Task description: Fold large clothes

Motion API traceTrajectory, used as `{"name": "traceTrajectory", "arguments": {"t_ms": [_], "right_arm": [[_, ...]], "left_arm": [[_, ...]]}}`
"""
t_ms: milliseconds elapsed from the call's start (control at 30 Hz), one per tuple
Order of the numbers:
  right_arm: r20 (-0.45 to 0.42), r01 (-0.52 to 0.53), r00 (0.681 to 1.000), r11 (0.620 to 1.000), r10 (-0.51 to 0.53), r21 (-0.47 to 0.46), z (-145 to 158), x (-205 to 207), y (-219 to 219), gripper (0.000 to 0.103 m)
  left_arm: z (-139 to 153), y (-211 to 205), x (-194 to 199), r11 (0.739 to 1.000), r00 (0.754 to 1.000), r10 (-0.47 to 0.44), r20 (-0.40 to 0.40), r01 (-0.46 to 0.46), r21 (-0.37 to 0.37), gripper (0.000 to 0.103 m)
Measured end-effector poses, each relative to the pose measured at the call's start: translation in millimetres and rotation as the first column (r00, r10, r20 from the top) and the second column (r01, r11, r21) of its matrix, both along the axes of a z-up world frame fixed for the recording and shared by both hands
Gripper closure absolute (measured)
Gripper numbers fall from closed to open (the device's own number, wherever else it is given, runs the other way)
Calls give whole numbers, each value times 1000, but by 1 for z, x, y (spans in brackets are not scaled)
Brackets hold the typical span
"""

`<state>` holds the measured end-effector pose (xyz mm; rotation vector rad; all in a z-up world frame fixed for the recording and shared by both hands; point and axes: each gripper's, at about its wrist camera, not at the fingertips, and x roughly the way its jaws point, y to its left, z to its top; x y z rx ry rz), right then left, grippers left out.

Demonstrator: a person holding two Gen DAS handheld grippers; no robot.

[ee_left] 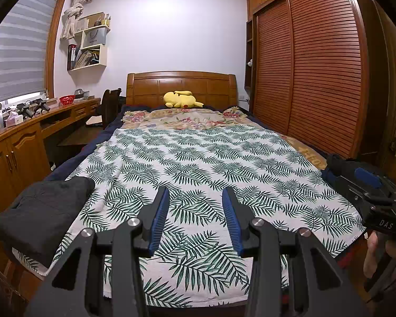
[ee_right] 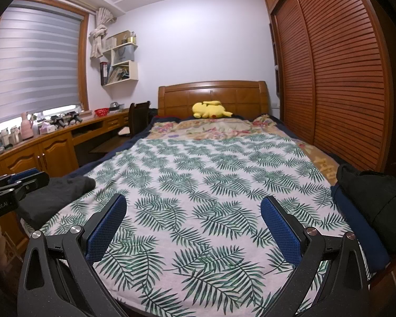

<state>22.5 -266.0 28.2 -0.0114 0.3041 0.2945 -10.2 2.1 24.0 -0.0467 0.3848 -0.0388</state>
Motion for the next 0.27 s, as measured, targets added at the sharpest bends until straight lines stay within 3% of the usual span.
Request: {"name": "traceTrajectory", "arguments": {"t_ms": [267], "right_arm": [[-1, -1, 1000, 1000, 1, 1, 0, 0, -1, 0]], "left_arm": [[0, 0, 0, 1000, 1000, -1, 0, 1, -1, 62]]}}
